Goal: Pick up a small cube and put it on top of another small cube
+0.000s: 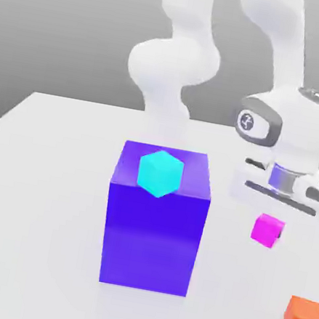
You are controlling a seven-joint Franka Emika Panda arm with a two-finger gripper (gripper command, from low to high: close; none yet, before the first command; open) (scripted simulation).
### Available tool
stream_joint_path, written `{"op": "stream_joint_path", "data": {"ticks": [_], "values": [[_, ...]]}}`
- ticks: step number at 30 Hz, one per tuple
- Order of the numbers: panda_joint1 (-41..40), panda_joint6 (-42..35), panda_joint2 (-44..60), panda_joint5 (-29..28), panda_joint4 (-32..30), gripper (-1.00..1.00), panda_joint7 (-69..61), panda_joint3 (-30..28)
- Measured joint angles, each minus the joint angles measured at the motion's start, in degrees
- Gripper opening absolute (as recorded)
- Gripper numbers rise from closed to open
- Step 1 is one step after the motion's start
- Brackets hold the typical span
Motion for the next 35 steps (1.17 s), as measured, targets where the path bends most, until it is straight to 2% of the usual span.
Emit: {"op": "stream_joint_path", "data": {"ticks": [6, 12, 19, 26, 31, 32, 35], "values": [[-5.1, -4.1, 8.0, 2.0, 12.4, -1.00, 10.4, -7.2], [-12.2, -8.6, 15.3, 7.0, 23.3, -1.00, 19.0, -15.0], [-22.2, -13.6, 16.2, 13.5, 26.1, -1.00, 25.9, -24.1], [-33.6, -18.1, 14.0, 21.5, 26.0, -1.00, 31.6, -33.5], [-40.9, -13.4, 20.6, 31.4, 26.3, -1.00, 26.1, -27.7], [-41.7, -12.6, 21.7, 32.7, 26.5, 1.00, 25.2, -26.7], [-41.7, -12.6, 21.7, 32.7, 26.5, 1.00, 25.2, -26.7]]}}
